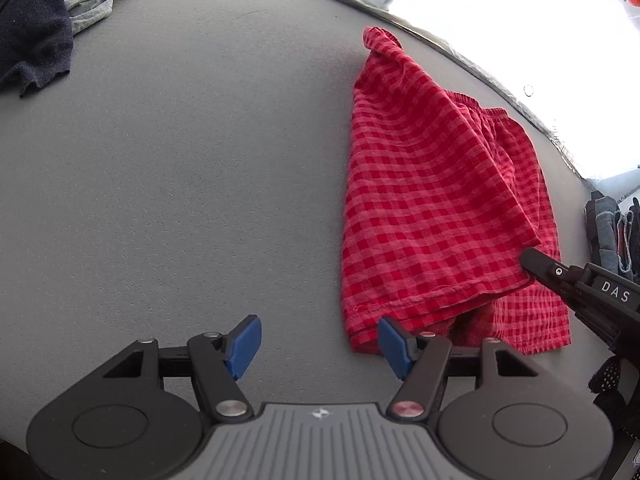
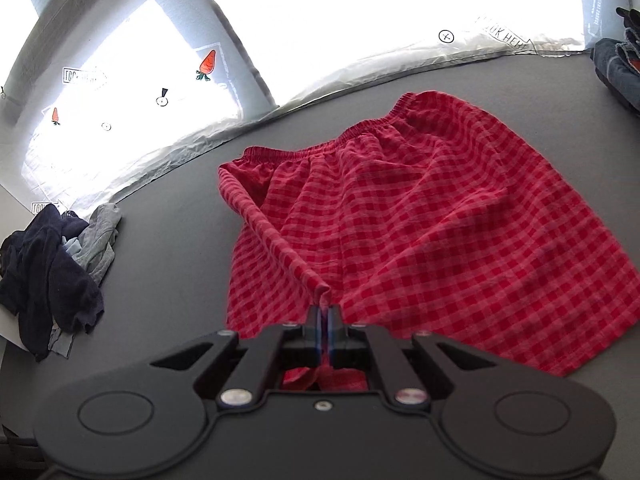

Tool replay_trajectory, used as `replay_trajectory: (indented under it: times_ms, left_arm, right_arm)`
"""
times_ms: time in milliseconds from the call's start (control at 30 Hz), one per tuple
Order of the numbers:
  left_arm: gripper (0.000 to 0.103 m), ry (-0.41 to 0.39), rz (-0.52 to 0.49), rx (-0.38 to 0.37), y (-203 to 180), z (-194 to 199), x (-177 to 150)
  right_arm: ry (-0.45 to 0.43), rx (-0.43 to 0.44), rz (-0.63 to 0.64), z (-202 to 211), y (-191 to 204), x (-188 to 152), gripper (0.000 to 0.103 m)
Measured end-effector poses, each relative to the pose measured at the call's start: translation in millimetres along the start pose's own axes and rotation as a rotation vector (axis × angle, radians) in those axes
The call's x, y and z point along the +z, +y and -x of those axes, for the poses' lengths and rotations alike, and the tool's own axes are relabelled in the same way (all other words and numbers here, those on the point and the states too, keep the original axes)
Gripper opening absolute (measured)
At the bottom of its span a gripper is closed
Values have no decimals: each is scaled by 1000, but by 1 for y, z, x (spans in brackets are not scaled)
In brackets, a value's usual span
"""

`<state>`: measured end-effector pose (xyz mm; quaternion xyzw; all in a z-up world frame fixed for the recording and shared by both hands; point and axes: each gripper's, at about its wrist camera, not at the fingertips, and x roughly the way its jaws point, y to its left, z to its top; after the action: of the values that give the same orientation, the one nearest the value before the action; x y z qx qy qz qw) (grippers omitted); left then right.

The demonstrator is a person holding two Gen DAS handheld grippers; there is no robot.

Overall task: Fold clothes
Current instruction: 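Fold the held edge over the shorts lengthwise with the right gripper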

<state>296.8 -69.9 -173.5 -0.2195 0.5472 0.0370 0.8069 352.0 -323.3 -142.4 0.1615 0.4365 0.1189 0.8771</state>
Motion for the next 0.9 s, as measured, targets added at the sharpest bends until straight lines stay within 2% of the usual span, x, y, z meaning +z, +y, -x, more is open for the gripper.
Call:
replay_trajectory:
  times_ms: [267, 533, 733, 900]
  left_arm:
    - [65, -24, 53, 33, -25, -8, -8]
    - [65, -42, 115, 91, -19, 3, -20]
    - [65, -48, 110, 115, -22, 5, -22]
    - [65, -39, 51, 121, -34, 6, -21]
  right_arm:
    - [33, 29, 50, 1, -41, 18, 3]
    - [40, 99, 61, 12, -69, 25, 3]
    - [2, 103, -2, 21, -102, 42, 3]
    - [-29, 69, -114, 32, -141, 48, 3]
